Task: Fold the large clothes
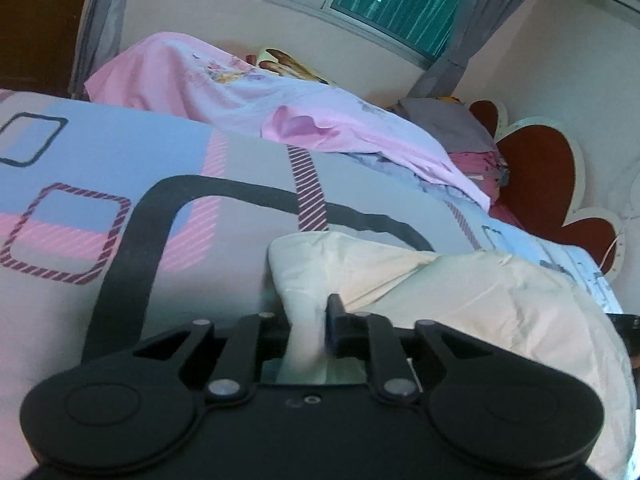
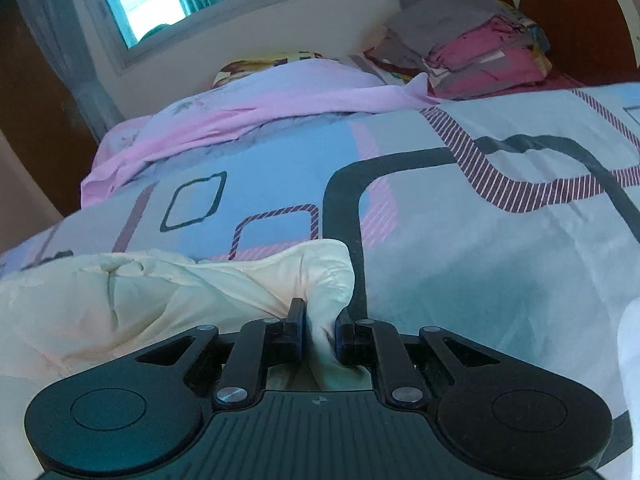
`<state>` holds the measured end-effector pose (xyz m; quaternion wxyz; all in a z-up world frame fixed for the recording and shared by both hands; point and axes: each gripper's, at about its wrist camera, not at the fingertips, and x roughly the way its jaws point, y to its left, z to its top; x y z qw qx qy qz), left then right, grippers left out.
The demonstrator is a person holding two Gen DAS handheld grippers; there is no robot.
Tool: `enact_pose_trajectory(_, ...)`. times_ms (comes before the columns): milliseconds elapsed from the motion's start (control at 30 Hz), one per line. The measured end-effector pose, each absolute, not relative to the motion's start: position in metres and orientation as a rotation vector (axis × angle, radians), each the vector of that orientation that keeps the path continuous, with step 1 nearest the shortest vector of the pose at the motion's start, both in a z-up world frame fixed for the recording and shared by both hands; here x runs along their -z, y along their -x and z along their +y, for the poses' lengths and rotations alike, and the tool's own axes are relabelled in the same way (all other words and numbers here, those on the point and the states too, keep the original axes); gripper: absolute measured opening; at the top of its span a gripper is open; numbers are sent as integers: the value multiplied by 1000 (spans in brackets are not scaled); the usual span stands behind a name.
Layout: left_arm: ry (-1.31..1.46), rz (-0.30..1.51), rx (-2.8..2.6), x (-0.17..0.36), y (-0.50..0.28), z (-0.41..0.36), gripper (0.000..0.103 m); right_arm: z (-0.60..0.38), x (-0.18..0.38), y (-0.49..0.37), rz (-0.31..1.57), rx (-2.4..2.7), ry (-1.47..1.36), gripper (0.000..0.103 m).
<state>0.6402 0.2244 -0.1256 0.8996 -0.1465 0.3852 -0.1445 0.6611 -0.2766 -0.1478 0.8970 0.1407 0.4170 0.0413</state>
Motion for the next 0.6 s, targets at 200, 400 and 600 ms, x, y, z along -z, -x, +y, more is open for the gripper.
enact_pose_trajectory(200,201,692,113,96,-609,226,97,-283,112,-626,727,15,-295,89)
enact_pose_trajectory(400,344,606,59,73,-528,250,91,-301,86,-550,664,20,-394,89)
enact_pose_trajectory(600,483,634,-40,87,-451,255,84,-320,90,-474,637,73,-596,88)
